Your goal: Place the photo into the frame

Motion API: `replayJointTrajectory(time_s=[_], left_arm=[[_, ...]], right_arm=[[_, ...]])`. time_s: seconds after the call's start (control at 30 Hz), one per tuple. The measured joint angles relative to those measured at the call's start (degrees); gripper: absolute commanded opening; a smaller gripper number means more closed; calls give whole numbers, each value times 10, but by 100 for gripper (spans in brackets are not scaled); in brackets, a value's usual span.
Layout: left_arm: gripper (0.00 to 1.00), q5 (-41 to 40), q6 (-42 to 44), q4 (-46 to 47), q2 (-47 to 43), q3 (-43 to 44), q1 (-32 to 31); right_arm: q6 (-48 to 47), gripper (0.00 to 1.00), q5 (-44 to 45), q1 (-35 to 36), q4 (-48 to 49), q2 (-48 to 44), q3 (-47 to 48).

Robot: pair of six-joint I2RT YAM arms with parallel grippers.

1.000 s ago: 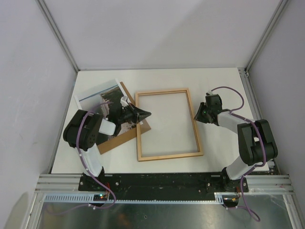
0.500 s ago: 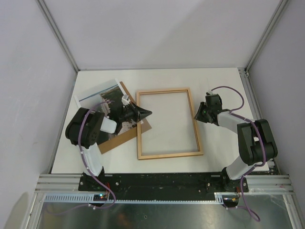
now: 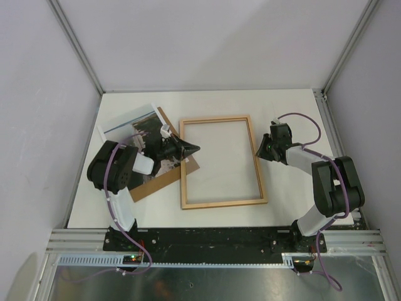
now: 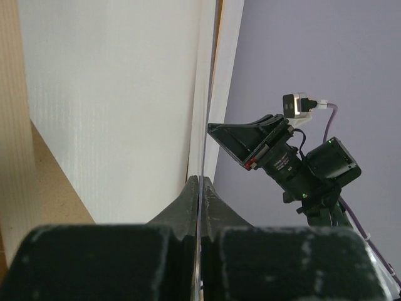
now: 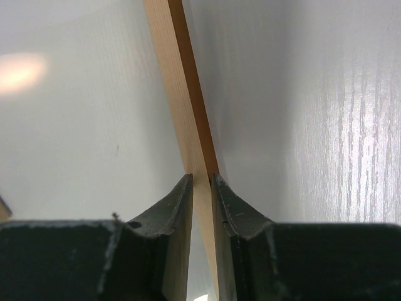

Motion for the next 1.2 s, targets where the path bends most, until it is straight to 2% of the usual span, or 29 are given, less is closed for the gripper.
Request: replayJointTrajectory(time_s=[1.2], left_arm=[[0,25,48,-73,-10,21,1]], right_arm=[[-4,22,6,0,-4,3,5]])
